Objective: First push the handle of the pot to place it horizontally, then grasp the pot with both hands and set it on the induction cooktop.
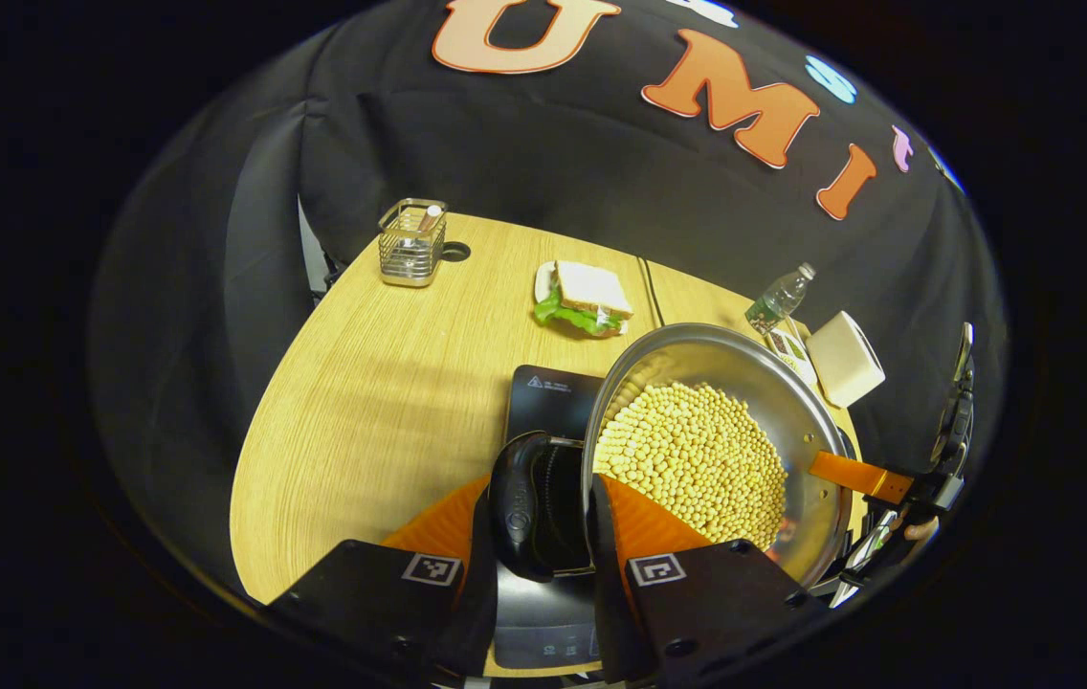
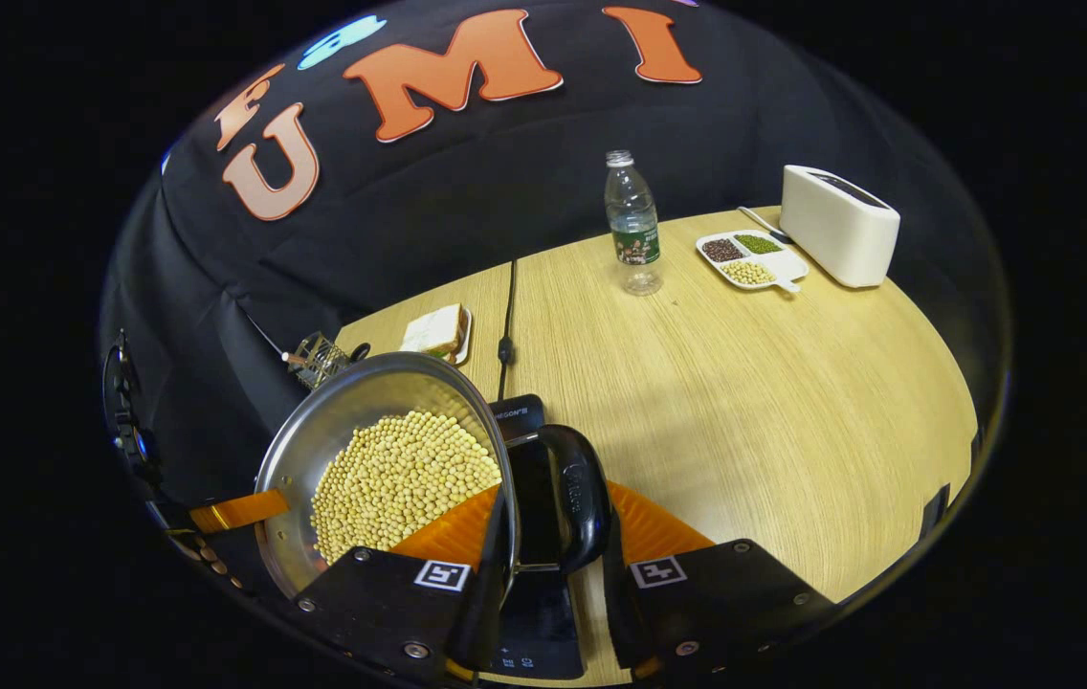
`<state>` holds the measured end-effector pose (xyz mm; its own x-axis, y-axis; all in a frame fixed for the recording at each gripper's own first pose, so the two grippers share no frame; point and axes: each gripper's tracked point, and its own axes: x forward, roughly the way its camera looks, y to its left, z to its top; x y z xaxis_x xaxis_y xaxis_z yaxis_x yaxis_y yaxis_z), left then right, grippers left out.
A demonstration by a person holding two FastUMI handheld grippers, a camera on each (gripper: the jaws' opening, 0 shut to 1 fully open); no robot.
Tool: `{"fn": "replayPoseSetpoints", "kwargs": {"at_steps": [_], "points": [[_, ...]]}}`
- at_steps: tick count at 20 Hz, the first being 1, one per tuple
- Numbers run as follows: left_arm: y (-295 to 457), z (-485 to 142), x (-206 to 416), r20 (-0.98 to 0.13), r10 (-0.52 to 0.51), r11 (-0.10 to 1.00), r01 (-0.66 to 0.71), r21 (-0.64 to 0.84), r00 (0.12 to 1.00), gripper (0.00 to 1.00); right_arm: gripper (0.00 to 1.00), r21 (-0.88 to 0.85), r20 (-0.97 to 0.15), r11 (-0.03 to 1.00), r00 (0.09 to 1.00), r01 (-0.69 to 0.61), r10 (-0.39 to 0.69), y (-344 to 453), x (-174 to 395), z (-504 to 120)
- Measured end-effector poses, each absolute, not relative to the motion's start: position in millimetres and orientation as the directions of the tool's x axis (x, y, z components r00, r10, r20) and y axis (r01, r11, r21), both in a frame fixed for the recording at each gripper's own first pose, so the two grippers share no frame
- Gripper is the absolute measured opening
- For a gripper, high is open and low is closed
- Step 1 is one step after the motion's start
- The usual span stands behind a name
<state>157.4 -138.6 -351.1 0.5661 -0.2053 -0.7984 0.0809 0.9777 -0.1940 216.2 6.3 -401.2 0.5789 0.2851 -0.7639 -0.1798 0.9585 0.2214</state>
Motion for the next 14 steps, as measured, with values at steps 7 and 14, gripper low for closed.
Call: {"fn": "replayPoseSetpoints", "kwargs": {"at_steps": [7, 14], "points": [[-138.6, -348.3, 160.5, -0.806, -0.206, 0.977, 0.071, -0.2, 0.555, 0.51, 0.47, 0.212, -0.781, 0.959, 0.557, -0.186, 0.281, 5.2, 214.8, -400.0], [-137.6, -348.6, 162.7, -0.812, -0.217, 0.975, 0.072, -0.212, 0.543, 0.5, 0.48, 0.186, -0.782, 0.962, 0.563, -0.199, 0.268, 4.3, 216.8, -399.8]]}}
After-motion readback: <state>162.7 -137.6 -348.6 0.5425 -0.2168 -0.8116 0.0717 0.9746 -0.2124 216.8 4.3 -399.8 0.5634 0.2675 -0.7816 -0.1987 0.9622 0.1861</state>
